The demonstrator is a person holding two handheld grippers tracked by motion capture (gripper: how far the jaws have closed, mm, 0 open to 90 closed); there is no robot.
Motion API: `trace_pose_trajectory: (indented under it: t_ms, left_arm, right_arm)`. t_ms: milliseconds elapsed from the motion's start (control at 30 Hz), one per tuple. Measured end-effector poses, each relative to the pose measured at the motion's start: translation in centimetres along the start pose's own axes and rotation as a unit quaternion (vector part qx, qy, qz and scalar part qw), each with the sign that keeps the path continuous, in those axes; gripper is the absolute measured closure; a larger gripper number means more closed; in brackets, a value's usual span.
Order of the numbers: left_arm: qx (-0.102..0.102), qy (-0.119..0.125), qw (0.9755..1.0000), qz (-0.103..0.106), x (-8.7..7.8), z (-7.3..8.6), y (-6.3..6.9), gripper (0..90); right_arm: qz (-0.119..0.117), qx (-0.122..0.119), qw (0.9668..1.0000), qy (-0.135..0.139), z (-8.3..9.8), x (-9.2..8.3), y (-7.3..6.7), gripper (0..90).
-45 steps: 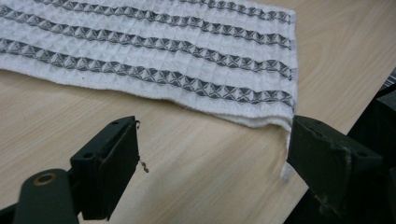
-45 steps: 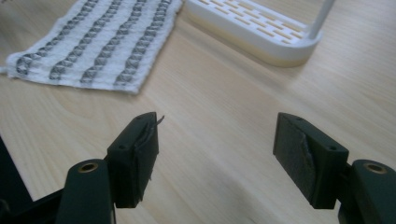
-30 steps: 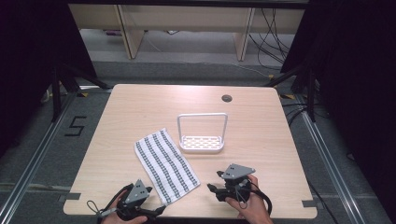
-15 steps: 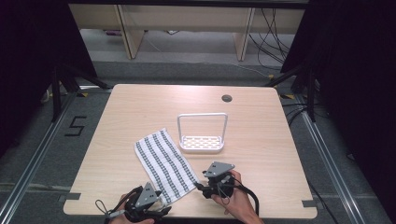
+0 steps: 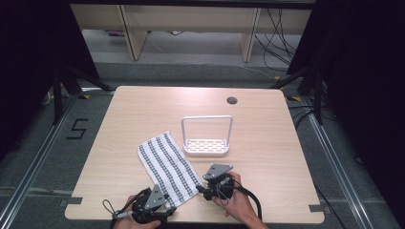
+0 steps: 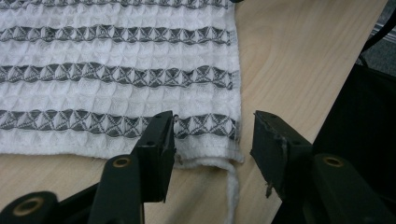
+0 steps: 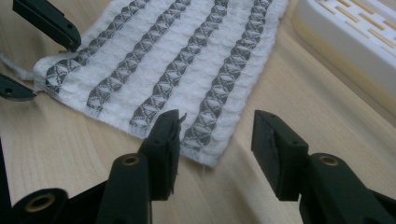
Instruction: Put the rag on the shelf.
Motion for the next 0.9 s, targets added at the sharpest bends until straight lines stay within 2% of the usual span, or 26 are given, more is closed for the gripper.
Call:
trace_pose_trajectory:
  t_ms: [100,133,167,200,233,300,333,400,467,533,567,600,667,767,800,833,867,900]
  left_arm:
    - [0.003,-0.003,1.0000,0.001,0.1,0.1,-0.1,56.6]
    - [-0.003,-0.007,1.0000,-0.004,0.2,0.2,-0.3,59.2]
    - [0.003,-0.004,1.0000,-0.003,0.1,0.2,-0.3,61.0]
    - [-0.003,-0.002,1.0000,-0.003,0.2,0.2,-0.2,63.0]
    - [0.008,-0.002,0.9999,-0.007,0.1,0.2,-0.4,65.4]
    - [0.002,-0.007,0.9999,-0.011,0.1,0.3,-0.6,69.7]
    - [0.004,-0.005,0.9999,-0.012,0.2,0.3,-0.6,72.0]
    - [0.015,-0.005,0.9998,-0.015,0.1,0.2,-0.8,77.1]
    - [0.016,-0.004,0.9997,-0.017,0.1,0.2,-0.9,80.8]
    - [0.018,-0.004,0.9997,-0.018,0.2,0.1,-0.9,82.1]
    - [0.012,-0.003,0.9998,-0.013,0.2,0.1,-0.7,82.5]
    - [0.014,-0.003,0.9998,-0.014,0.2,0.1,-0.8,82.7]
    - [0.015,-0.002,0.9998,-0.014,0.1,0.1,-0.8,83.2]
    - [0.020,-0.003,0.9996,-0.018,0.0,0.1,-0.9,83.5]
    - [0.021,0.006,0.9997,-0.013,-0.2,-0.1,-0.8,83.6]
    - [0.025,0.003,0.9995,-0.019,-0.2,-0.1,-1.0,83.7]
    - [0.014,0.010,0.9998,-0.011,-0.3,-0.1,-0.8,83.7]
    - [0.024,0.011,0.9995,-0.017,-0.5,-0.2,-1.0,83.8]
  right_arm:
    - [0.001,-0.001,1.0000,-0.007,0.0,0.2,0.1,54.7]
    - [-0.006,-0.002,0.9999,-0.014,0.1,0.5,0.1,56.9]
    - [-0.005,-0.008,0.9999,-0.005,-0.1,0.7,0.1,57.9]
    - [-0.003,-0.002,1.0000,-0.007,0.0,0.8,0.1,59.0]
    - [-0.004,-0.002,0.9999,-0.013,0.1,0.9,0.1,60.4]
    - [-0.010,-0.012,0.9998,-0.011,0.0,1.0,0.1,64.5]
    - [-0.012,-0.010,0.9998,-0.011,0.0,1.0,0.1,66.6]
    - [-0.019,0.010,0.9997,-0.009,0.0,1.1,-0.3,71.2]
    - [-0.025,0.019,0.9995,-0.007,0.1,1.1,-0.4,75.0]
    - [-0.034,0.032,0.9989,-0.011,0.2,1.0,-0.5,77.9]
    - [-0.033,0.036,0.9988,-0.010,0.2,1.0,-0.5,79.8]
    - [-0.032,0.027,0.9991,-0.005,0.2,1.1,-0.3,81.2]
    - [-0.037,0.036,0.9987,0.000,0.1,1.1,-0.4,84.1]
    - [-0.035,0.033,0.9988,-0.001,0.1,1.0,-0.4,86.9]
    - [-0.034,0.035,0.9988,0.008,0.0,1.1,-0.4,87.3]
    - [-0.037,0.035,0.9987,0.003,0.0,0.8,-0.5,87.6]
    - [-0.033,0.036,0.9987,0.017,-0.2,0.7,-0.4,87.8]
    - [-0.036,0.038,0.9985,0.014,-0.3,0.3,-0.5,87.8]
Point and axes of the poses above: each handheld gripper's, and its own axes: x roughly forward along the jaws, z roughly out of its underside, y roughly to its right, the point moved 7 cm from there along x, roughly forward along the jaws, and after that the axes turned 13 degrees about -y, right-handed, at the moved point
